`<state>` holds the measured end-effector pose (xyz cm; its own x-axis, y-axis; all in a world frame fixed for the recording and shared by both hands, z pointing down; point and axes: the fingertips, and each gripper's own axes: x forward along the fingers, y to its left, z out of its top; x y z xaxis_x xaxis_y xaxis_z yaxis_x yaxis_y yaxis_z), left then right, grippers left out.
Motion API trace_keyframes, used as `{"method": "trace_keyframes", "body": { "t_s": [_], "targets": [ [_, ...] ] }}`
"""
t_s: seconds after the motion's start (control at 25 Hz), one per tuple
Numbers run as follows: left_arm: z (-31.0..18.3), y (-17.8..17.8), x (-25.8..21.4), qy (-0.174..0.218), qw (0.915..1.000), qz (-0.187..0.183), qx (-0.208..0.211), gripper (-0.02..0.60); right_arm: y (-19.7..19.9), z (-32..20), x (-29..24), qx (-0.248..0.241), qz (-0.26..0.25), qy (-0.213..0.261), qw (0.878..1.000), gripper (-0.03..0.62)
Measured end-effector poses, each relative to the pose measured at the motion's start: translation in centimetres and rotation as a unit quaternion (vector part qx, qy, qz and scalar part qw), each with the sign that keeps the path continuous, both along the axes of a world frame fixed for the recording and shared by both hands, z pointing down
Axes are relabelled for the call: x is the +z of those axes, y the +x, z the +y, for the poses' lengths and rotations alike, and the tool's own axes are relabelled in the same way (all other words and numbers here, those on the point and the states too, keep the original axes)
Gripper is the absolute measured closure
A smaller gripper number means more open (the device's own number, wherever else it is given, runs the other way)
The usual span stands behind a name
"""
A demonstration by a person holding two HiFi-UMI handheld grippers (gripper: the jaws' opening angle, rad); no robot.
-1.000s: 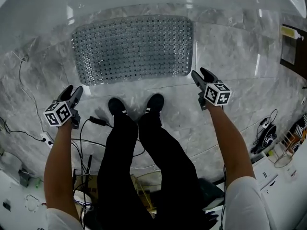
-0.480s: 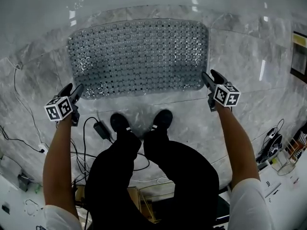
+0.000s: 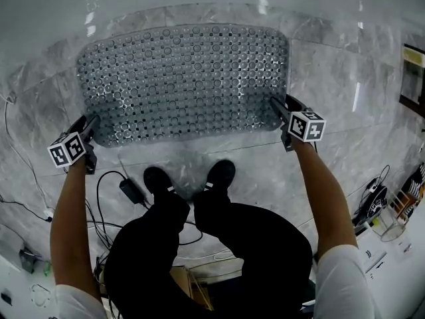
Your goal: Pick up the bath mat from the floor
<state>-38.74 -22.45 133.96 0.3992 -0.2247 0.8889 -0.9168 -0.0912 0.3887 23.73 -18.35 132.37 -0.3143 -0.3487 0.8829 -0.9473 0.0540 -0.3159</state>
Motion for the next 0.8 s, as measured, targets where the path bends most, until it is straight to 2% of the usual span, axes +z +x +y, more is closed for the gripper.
{"method": "trace_keyframes", "body": {
  "t_s": [0.08, 0.2, 0.28, 0.32, 0.36, 0.56, 0.68, 0.8],
  "targets": [
    [0.2, 0.7, 0.3, -0.003, 1.0, -0.002, -0.004, 0.296, 0.4, -0.1, -0.3, 0.013, -0.001, 0.003, 1.0, 0.376],
    [0.6, 0.9, 0.2, -0.007, 0.9999, -0.015, 0.004, 0.337, 0.6, 0.4, -0.7, 0.033, -0.012, -0.005, 0.999, 0.531],
    [0.6, 0.8, -0.3, -0.006, 0.9999, -0.009, -0.005, 0.449, 0.3, 0.9, -1.1, 0.039, -0.02, -0.012, 0.999, 0.545],
    [0.5, 0.6, -0.8, -0.003, 0.9999, -0.002, -0.016, 0.538, -0.1, 0.9, -1.5, 0.035, -0.023, -0.009, 0.999, 0.546],
    [0.4, 0.6, -1.3, 0.001, 0.9997, 0.007, -0.025, 0.552, -0.5, 0.8, -2.0, 0.031, -0.027, -0.003, 0.999, 0.548],
    [-0.1, 2.2, -6.8, 0.039, 0.9979, 0.051, -0.005, 0.56, -2.8, -0.3, -7.3, 0.011, -0.044, 0.046, 0.998, 0.553],
    [-0.5, 3.9, -12.2, 0.051, 0.9944, 0.093, 0.004, 0.561, -4.7, -0.5, -12.1, 0.021, -0.059, 0.066, 0.996, 0.554],
    [-1.5, 5.5, -18.6, 0.068, 0.9908, 0.116, 0.018, 0.563, -7.2, -0.8, -18.1, 0.023, -0.075, 0.081, 0.994, 0.554]
  ]
}}
